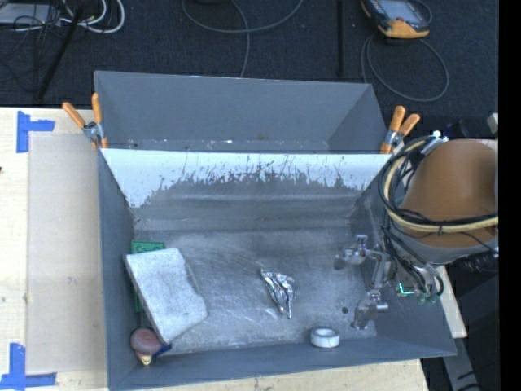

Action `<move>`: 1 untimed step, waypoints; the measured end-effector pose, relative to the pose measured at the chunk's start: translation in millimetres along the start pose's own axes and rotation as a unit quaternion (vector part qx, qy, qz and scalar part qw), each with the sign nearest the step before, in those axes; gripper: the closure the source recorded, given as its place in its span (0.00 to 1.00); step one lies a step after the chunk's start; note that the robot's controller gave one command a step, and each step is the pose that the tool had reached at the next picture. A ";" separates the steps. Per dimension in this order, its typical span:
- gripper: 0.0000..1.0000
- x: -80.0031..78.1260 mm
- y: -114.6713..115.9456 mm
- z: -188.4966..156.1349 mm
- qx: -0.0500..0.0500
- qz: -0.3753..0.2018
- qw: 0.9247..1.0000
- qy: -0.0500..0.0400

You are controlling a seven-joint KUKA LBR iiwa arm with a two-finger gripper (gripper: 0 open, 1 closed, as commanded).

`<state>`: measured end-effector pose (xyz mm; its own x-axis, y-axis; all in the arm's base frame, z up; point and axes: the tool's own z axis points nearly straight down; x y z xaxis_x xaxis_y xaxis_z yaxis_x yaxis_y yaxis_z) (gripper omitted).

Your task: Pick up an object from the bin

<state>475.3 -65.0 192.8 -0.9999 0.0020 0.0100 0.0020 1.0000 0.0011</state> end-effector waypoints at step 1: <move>0.00 -10.6 62.5 121.9 0.000 0.118 0.993 -0.007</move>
Offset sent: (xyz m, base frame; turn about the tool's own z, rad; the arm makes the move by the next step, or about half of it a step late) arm 0.0078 0.0619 -0.1218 0.2350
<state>484.9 -2.3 70.9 -0.9719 0.2355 -0.0048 0.2355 0.9719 0.0013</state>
